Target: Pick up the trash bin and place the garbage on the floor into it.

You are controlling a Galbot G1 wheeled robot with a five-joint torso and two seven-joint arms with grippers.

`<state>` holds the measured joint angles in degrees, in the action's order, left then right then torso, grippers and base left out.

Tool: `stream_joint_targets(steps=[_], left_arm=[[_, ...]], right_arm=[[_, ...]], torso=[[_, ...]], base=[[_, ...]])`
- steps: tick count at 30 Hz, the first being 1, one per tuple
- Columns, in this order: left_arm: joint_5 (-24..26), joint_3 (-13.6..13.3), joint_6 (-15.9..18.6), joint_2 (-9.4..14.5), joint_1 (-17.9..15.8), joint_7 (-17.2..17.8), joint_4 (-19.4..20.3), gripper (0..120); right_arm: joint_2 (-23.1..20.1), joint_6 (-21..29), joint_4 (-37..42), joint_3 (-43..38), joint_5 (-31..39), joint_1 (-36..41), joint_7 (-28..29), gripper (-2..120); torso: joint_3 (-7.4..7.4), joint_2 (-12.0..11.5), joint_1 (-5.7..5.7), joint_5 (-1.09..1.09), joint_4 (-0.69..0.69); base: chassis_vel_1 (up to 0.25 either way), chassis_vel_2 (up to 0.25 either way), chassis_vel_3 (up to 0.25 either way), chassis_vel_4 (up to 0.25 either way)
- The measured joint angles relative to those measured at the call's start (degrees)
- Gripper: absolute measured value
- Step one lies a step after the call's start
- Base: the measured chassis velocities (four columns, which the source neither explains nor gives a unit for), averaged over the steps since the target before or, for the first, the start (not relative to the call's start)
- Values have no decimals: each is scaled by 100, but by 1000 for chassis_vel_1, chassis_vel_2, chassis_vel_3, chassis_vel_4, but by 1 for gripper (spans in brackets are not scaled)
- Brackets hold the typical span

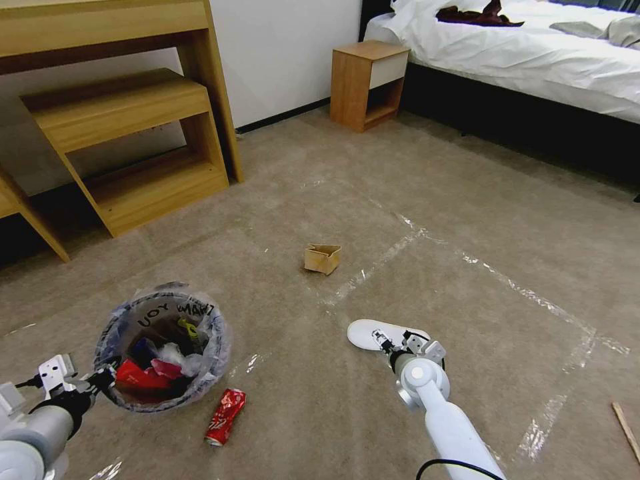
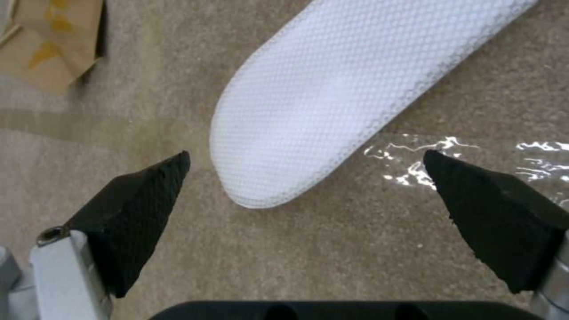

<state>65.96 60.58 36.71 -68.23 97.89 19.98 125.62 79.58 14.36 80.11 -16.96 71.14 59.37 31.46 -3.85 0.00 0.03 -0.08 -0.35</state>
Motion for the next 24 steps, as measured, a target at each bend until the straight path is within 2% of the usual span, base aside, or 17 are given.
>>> stream_joint_targets(steps=[24], left_arm=[[20,10,-8,39,41,-1,56,1]], right_arm=[[129,-3,-325,-84,-69,-277,-57,100]], torso=[[0,0,0,0,0]], base=[[0,0,0,0]])
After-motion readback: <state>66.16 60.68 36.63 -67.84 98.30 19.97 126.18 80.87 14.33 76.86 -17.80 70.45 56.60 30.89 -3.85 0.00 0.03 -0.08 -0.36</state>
